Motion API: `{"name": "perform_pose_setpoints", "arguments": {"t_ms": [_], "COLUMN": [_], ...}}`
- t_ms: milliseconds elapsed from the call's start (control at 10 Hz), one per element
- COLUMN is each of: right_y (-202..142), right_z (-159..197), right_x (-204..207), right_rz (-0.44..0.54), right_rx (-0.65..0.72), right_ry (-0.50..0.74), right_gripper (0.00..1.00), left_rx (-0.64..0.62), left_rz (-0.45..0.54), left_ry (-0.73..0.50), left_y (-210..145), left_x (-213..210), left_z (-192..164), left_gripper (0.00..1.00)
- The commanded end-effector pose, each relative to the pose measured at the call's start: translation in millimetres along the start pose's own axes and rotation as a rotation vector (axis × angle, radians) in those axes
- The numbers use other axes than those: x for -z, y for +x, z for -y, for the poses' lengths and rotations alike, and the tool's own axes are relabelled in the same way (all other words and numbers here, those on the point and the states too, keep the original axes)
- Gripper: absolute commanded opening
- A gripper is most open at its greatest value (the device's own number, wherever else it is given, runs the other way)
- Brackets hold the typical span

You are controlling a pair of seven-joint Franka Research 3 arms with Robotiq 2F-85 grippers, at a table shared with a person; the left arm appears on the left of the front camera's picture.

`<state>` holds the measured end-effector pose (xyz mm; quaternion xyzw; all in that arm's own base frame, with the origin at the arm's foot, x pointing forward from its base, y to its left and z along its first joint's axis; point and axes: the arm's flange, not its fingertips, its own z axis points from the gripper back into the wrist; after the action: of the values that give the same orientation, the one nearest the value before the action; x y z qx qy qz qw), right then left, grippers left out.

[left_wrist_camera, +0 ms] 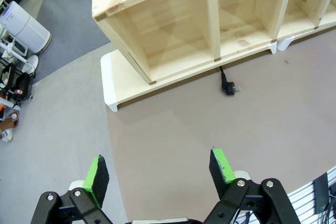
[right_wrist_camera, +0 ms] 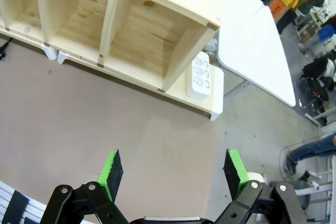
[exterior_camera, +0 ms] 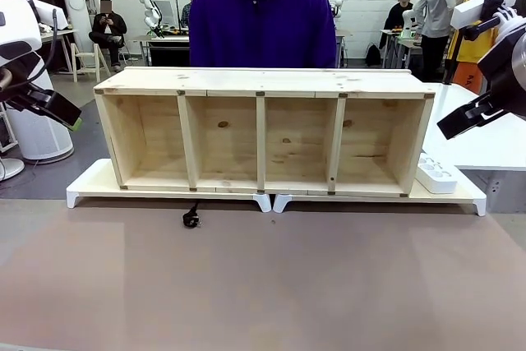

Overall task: Perform cable management.
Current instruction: When the cord part of the Power Cable appears at the lower middle area of the table and stops, grasp the cord part of the Power Cable.

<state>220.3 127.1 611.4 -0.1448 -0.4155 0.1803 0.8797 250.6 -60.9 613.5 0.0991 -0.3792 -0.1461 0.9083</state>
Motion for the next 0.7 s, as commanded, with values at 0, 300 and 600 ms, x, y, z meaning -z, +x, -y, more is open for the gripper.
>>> {"name": "perform_pose_setpoints", "arguments": {"t_ms": [0, 300, 600], "right_y": [2.3, 2.3, 2.3], "right_z": [1.0, 1.0, 1.0], "right_x": [3.2, 3.2, 3.2], "right_rz": [0.007, 0.007, 0.007], "right_rx": [0.001, 0.001, 0.001], "right_ry": [-0.003, -0.003, -0.003], "right_gripper": [1.0, 1.0, 1.0], "left_rx": [-0.002, -0.002, -0.002], "left_rz": [-0.003, -0.003, -0.003], "left_ry": [0.017, 0.017, 0.017], "left_y": [0.1, 0.1, 0.1], "left_x": [0.2, 0.2, 0.2], "left_z": [0.2, 0.2, 0.2], "left_gripper": [1.0, 1.0, 1.0]}}
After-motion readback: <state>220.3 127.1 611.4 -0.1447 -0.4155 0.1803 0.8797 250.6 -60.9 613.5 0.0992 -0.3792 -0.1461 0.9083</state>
